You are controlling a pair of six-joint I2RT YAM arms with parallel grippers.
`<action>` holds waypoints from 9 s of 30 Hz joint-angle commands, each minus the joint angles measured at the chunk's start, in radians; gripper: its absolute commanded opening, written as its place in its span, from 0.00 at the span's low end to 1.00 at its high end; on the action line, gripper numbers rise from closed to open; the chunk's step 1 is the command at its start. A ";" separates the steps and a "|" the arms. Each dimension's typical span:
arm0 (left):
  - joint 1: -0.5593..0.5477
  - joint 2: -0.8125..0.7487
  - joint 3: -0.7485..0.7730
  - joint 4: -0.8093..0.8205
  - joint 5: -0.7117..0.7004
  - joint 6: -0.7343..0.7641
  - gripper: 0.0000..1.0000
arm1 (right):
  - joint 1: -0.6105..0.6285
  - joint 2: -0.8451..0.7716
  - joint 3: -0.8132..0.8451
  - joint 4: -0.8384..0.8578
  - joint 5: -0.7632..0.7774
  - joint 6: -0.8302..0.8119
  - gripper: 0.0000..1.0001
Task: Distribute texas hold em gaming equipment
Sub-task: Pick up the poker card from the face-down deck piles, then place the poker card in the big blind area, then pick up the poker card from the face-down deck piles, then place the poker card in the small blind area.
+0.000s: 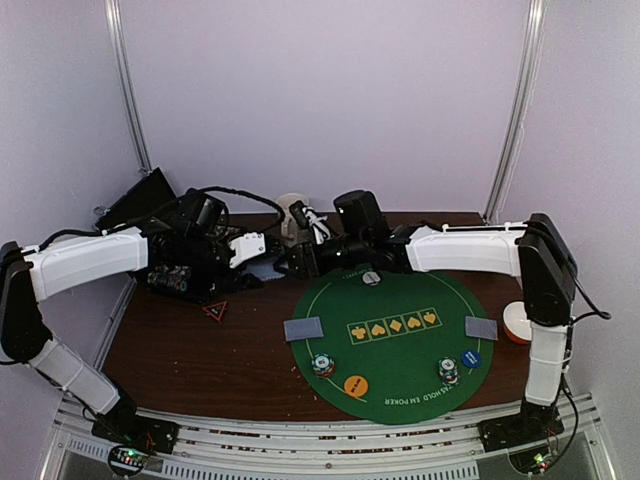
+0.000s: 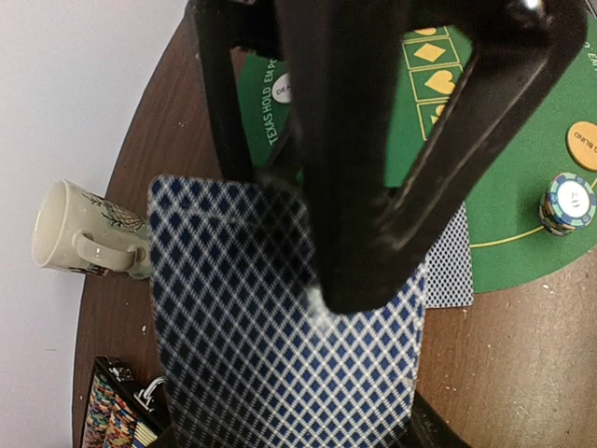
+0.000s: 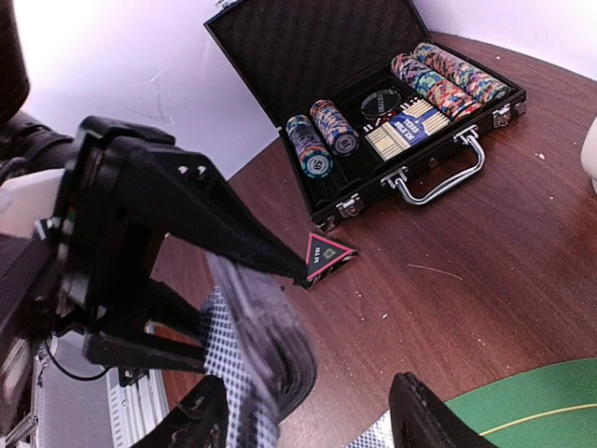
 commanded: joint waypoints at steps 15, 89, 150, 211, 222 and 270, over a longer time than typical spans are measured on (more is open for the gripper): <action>-0.004 -0.008 -0.005 0.033 0.010 0.010 0.53 | 0.011 0.028 0.096 -0.138 0.162 -0.022 0.44; -0.005 -0.010 0.004 0.035 -0.010 -0.004 0.53 | -0.183 -0.235 -0.246 -0.088 -0.125 0.251 0.00; -0.006 0.001 -0.010 0.035 -0.032 0.001 0.53 | -0.034 0.211 0.156 -0.514 0.017 0.096 0.31; -0.005 -0.015 -0.005 0.035 -0.009 0.001 0.53 | -0.003 0.011 0.137 -0.201 0.106 -0.022 0.19; -0.005 -0.017 -0.007 0.035 -0.013 0.001 0.53 | -0.002 -0.026 0.149 -0.279 0.127 -0.052 0.00; -0.006 -0.016 -0.016 0.035 -0.019 0.008 0.53 | -0.747 -0.468 -0.509 -0.992 0.321 -0.034 0.00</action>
